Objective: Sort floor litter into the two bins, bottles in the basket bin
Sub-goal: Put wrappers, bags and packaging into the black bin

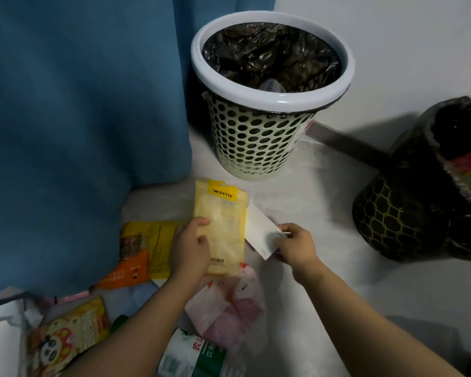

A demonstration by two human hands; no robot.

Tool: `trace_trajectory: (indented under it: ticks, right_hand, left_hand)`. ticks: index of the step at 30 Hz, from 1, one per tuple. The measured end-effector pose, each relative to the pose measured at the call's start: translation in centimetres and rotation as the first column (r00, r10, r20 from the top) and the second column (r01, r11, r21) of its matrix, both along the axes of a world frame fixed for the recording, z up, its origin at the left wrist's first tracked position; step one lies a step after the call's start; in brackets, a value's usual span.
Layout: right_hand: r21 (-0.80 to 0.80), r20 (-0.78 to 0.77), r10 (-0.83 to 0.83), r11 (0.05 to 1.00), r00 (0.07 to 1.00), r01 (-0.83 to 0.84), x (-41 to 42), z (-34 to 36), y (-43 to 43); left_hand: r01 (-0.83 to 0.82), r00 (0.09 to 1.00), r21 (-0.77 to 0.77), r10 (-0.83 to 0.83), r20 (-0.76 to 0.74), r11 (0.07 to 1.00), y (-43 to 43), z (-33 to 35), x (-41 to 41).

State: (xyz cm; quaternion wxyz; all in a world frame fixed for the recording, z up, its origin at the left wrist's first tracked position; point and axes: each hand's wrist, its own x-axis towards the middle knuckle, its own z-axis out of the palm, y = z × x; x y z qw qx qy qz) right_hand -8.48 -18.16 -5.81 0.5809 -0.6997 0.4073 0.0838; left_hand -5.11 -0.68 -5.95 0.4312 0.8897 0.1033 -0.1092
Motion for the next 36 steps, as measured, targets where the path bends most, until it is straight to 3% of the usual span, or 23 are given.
trace_trajectory:
  ticks: [6,8,10,13,15,18,20,23,25,31,36]
  right_hand:
    - [0.306,0.134,-0.298,0.919,0.945,0.247,-0.8,5.1,-1.3]
    - [0.335,0.180,-0.367,0.895,0.912,0.294,-0.9,6.9,-1.6]
    - [0.251,0.271,-0.385,0.913,0.882,0.321,-1.0,8.4,-1.8]
    - [-0.189,0.486,-0.196,0.928,0.852,0.322,-1.5,9.5,-1.9]
    - [-0.483,0.578,0.064,0.830,0.814,0.277,-2.3,9.6,-1.5]
    - [-0.702,0.586,0.441,0.695,0.679,0.155,-3.6,8.7,-0.7]
    - [-0.757,0.526,0.582,0.652,0.621,0.030,-4.2,7.7,-0.3]
    - [-0.774,0.463,0.653,0.627,0.599,-0.086,-4.8,6.5,-0.1]
    - [-0.778,0.444,0.689,0.613,0.572,-0.135,-5.1,6.2,0.0]
    - [-0.785,0.426,0.756,0.582,0.497,-0.212,-5.7,5.6,0.6]
    - [-0.721,0.464,0.689,0.659,0.557,-0.214,-5.8,5.5,0.5]
  left_hand:
    - [-0.052,0.998,-0.159,0.054,0.010,0.986,-1.4,2.2,-0.4]
    - [-0.075,0.997,-0.199,0.077,-0.001,0.977,-1.9,3.1,-0.7]
    - [-0.120,0.993,-0.244,0.115,-0.035,0.962,-2.6,3.9,-1.0]
    - [-0.149,0.989,-0.372,0.128,-0.079,0.916,-3.8,5.1,-1.8]
    - [-0.166,0.984,-0.481,0.117,-0.131,0.861,-4.8,5.9,-2.2]
    - [-0.240,0.965,-0.610,0.118,-0.234,0.755,-6.0,6.9,-2.6]
    - [-0.328,0.939,-0.671,0.152,-0.309,0.665,-6.3,7.7,-2.8]
    - [-0.461,0.876,-0.772,0.082,-0.476,0.438,-6.3,9.2,-3.2]
    - [-0.494,0.848,-0.774,0.020,-0.530,0.396,-5.9,9.0,-3.3]
    - [-0.388,0.905,-0.744,0.076,-0.418,0.544,-5.8,7.7,-3.4]
    - [-0.397,0.906,-0.717,0.120,-0.406,0.573,-5.7,7.2,-3.3]
